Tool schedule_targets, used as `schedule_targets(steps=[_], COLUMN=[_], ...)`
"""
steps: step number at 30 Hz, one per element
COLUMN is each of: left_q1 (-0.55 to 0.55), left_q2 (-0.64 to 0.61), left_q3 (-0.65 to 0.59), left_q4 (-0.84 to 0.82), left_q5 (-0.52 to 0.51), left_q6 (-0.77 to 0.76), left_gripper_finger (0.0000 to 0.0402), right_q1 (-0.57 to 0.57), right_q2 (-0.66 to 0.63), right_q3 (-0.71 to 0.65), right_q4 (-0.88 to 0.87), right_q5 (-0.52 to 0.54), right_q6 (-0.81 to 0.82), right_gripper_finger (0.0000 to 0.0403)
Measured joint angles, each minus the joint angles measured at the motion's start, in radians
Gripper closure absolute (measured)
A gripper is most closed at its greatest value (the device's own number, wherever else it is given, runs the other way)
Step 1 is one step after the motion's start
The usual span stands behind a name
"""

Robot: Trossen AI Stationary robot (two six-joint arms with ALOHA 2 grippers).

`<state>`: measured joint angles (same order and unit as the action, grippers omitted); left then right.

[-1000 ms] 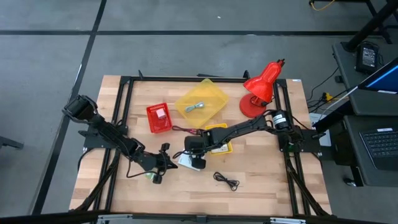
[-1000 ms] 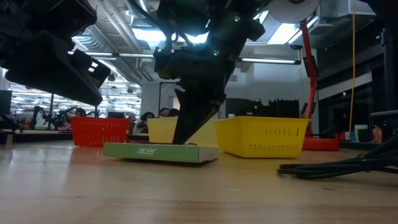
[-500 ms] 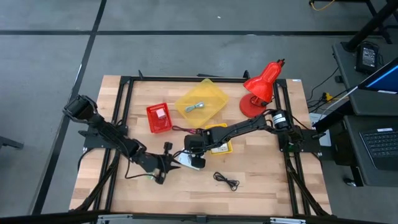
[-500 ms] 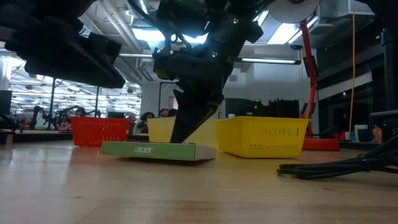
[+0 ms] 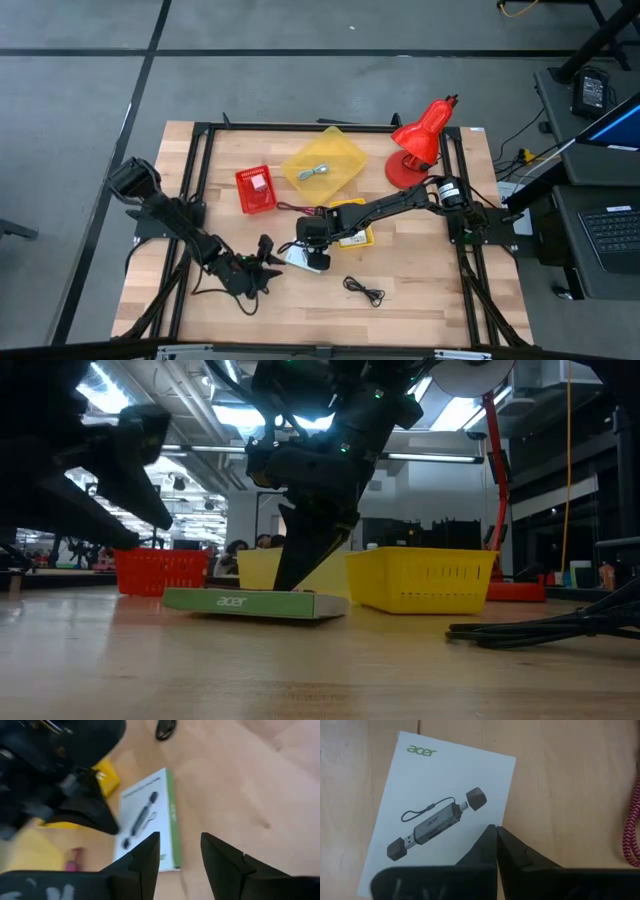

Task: Pick and place items into bin
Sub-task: Stack the white box on top of the white box

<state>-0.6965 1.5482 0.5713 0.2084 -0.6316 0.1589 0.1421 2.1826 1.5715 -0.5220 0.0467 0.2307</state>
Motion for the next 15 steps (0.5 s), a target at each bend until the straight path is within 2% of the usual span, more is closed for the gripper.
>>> schedule_targets(steps=[3,5,10,15], left_q1=[-0.03,-0.036,-0.022,0.004], left_q2=[0.034,0.065,0.145,0.164], left_q3=[0.0,0.012,0.074,0.135], left_q4=[0.008,0.011,0.007,-0.058], left_q5=[-0.091,-0.111,-0.083,-0.044], left_q6=[0.061,0.072,0.089,0.099], left_gripper_finger=[0.0262,0.0262,0.0262,0.0262], right_q1=[0.0,0.0,0.0,0.0], right_q2=[0.0,0.0,0.001,0.001], right_q3=[-0.001,-0.001,-0.001,-0.001], right_q4=[0.002,0.004,0.008,0.008], right_q5=[0.0,0.001,0.001,0.002], right_q6=[0.001,0.001,0.004,0.023], right_gripper_finger=[0.0403,0.0403,0.0403,0.0403])
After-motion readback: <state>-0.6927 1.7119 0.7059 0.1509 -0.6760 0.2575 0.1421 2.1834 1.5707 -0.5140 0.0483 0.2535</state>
